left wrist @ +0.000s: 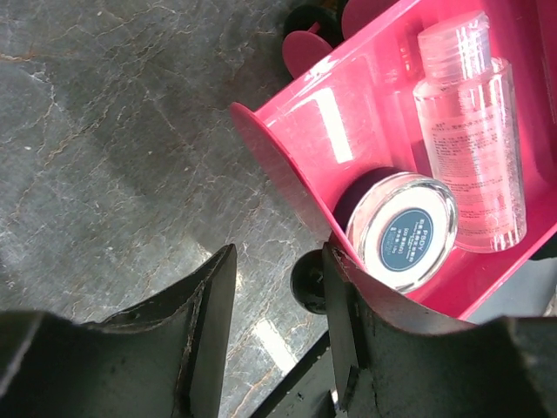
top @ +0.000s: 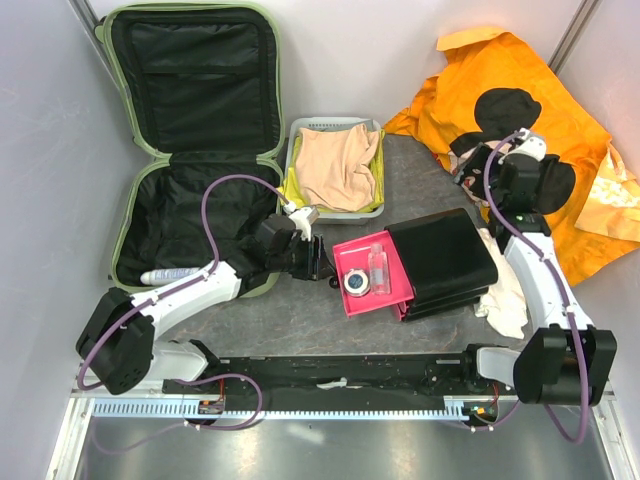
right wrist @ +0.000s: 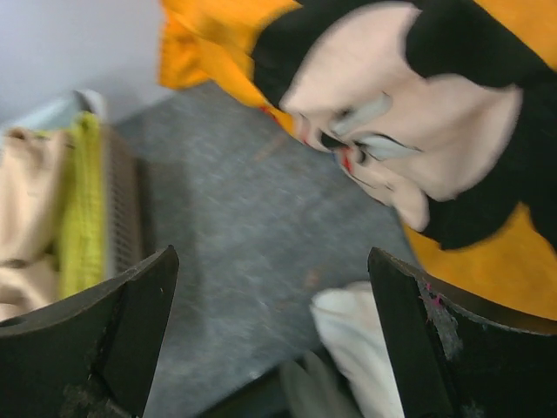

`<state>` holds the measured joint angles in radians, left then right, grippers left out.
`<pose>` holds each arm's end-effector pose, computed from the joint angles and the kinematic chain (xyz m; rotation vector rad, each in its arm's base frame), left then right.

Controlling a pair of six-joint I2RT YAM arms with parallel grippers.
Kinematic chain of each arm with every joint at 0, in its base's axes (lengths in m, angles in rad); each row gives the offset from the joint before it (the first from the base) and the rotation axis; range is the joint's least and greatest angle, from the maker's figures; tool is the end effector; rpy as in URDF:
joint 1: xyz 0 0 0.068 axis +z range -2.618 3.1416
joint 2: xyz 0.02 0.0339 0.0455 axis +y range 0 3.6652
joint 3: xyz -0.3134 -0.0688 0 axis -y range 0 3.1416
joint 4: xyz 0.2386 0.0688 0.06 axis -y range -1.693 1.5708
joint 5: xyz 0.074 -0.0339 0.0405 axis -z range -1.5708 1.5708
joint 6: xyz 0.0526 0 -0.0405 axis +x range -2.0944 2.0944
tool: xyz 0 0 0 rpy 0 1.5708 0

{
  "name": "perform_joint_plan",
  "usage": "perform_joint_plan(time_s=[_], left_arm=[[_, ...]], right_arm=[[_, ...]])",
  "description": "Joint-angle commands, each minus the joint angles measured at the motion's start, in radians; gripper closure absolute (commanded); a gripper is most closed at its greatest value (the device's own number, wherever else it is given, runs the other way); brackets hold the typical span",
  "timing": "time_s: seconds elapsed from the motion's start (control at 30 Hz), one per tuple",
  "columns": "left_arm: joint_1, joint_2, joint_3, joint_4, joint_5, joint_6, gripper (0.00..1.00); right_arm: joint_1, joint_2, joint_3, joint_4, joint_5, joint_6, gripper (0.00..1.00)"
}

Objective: Open, take out, and arrange the luggage

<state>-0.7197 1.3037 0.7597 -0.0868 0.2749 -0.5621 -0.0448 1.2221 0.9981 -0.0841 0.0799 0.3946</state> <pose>0.1960 -0.1908 0.2701 0.3511 2.3398 -0.9785 0.2789 -0.0167 0.3752 0.4634 1.8232 0.1652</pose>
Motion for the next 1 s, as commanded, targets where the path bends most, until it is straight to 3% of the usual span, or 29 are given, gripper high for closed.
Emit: perform_joint_plan(time_s=[0.0, 0.57, 0.77, 0.97], left_arm=[[-0.027, -0.037, 0.047, 0.142, 0.089, -0.044, 0.49], [-0.063, -0.046, 0.135, 0.242, 0.150, -0.087, 0.49], [-0.050, -0.098, 0.162, 0.013, -0.046, 0.016, 0.46], [-0.027, -0.199, 0.002, -0.002, -0.046, 0.005, 0.36]], right_arm=[[-0.040, 0.004, 0.021, -0.187, -0.035, -0.102, 0.02], [-0.050, -0.110, -0.236, -0.201, -0.373, -0.019, 0.02], [-0.050, -0.174, -0.282, -0.203, -0.328, -0.026, 0.02], [-0.050, -0.162, -0.277, -0.187, -0.351, -0.025, 0.02]])
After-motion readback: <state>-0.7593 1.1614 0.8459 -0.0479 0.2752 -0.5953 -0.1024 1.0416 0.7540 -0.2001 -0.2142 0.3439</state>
